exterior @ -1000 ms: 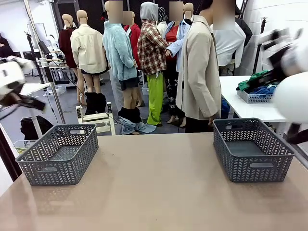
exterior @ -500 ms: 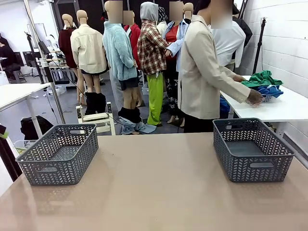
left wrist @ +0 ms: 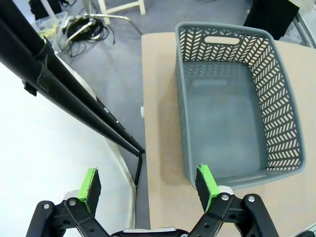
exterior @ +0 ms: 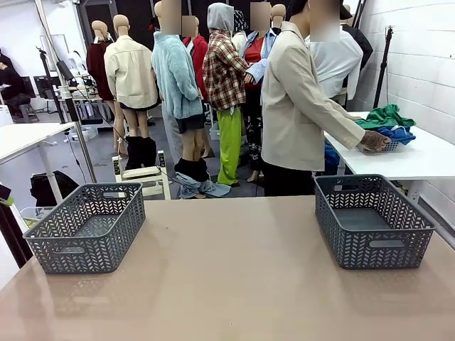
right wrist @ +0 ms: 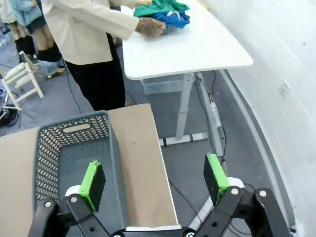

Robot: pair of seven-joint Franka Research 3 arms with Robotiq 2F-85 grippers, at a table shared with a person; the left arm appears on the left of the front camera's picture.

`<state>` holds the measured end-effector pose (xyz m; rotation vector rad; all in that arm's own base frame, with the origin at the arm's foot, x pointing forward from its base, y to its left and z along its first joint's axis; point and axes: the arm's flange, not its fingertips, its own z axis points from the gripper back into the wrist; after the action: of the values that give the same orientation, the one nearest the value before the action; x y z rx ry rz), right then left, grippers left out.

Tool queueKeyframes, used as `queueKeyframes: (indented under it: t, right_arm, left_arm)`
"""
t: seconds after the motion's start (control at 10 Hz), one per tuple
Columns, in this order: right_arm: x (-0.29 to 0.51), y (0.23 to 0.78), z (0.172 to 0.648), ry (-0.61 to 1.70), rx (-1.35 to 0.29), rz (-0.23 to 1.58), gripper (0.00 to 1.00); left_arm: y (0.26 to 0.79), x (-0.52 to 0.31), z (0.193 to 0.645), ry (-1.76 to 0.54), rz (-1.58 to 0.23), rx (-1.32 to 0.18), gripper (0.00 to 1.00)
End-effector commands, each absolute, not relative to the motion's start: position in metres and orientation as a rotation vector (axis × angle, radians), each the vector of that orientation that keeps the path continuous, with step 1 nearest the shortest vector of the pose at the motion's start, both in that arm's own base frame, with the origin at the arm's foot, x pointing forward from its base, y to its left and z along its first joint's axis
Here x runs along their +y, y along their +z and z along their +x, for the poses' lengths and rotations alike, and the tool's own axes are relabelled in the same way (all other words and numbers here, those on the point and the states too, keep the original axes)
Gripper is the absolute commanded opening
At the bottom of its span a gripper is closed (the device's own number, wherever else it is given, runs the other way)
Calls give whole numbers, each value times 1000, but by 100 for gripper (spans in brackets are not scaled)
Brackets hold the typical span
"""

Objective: Sort the tops and bottoms.
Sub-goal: Lift clothes from the center of the table with your left hand.

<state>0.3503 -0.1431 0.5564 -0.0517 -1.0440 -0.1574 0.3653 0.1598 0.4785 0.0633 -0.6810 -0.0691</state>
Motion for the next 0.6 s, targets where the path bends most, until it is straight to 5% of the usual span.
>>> queueKeyframes:
  t: [0.0,0.5]
  right_arm:
    - [-143,557,348,-159,-1034,-56,100]
    - [-143,557,348,-159,-1034,-56,100]
  left_arm:
    - [479,162,363,-65,60,-680,100]
    - [479,162,363,-65,60,-680,100]
